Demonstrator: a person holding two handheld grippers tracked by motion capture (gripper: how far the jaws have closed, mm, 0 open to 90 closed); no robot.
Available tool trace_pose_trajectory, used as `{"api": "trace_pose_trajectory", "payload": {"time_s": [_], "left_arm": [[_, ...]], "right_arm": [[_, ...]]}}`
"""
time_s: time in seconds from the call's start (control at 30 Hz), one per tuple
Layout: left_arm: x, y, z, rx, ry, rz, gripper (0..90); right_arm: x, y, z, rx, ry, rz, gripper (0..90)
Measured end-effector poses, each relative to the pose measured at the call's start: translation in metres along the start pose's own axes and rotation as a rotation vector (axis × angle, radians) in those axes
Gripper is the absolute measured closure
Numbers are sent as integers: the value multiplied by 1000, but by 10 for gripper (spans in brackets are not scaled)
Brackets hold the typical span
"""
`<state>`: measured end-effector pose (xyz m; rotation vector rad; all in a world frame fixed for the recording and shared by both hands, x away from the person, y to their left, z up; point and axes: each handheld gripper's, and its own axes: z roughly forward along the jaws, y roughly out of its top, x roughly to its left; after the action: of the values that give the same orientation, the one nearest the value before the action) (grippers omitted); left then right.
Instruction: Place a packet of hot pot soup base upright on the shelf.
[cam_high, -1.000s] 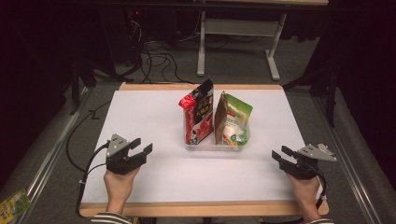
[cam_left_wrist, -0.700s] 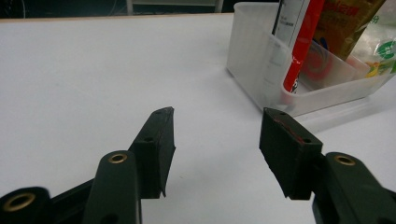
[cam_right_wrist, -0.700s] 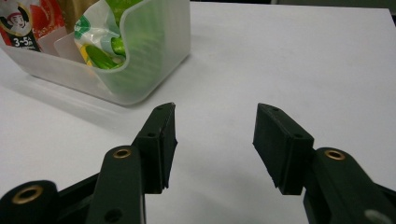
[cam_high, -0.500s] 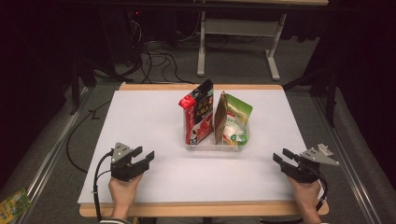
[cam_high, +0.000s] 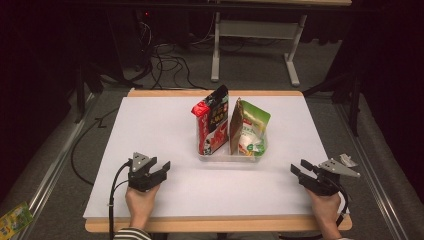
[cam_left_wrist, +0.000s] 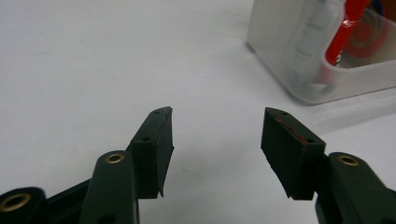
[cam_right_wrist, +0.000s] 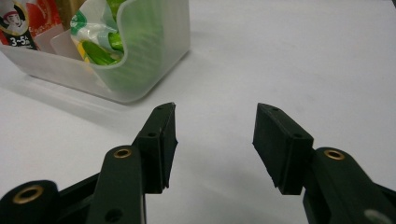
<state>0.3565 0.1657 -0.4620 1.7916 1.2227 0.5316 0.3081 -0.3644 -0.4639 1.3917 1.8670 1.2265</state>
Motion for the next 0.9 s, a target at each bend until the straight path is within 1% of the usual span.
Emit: {"api": "trace_pose_trajectory", "payload": {"time_s": [0.03,0.13,0.17,0.27,0.3,0.4,0.43,0.53,0.67,0.73,0.77,0.83,0.9], "left_arm": [[1,0,2,3,5,4,438],[2,0,6,8,20,8,435],[2,-1,7,6,24,8,434],[2,-1,9,3,32,6,433],[3,-1,10,3,35,8,432],[3,-1,14,-6,44,2,429],[3,-1,15,-7,46,3,428],[3,-1,18,-9,50,6,426],[3,-3,21,-18,58,9,424],[2,-5,22,-22,59,5,424],[3,-7,23,-21,65,5,424],[3,-9,24,-26,66,-5,422],[4,-9,22,-42,68,-9,420]], "right_arm": [[0,0,1,3,-2,6,499],[-2,0,3,4,-7,-3,499],[-2,0,4,10,-10,8,499],[-4,0,6,14,-14,7,500],[-4,0,7,17,-18,16,500],[-6,0,10,21,-23,6,500],[-6,0,10,25,-28,15,500],[-8,1,13,26,-34,-1,498],[-7,-1,15,29,-45,4,495],[-7,-3,16,38,-49,5,492],[-7,-2,16,34,-51,-3,492],[-6,-3,16,36,-55,-4,490],[-6,-3,16,37,-55,1,490]]}}
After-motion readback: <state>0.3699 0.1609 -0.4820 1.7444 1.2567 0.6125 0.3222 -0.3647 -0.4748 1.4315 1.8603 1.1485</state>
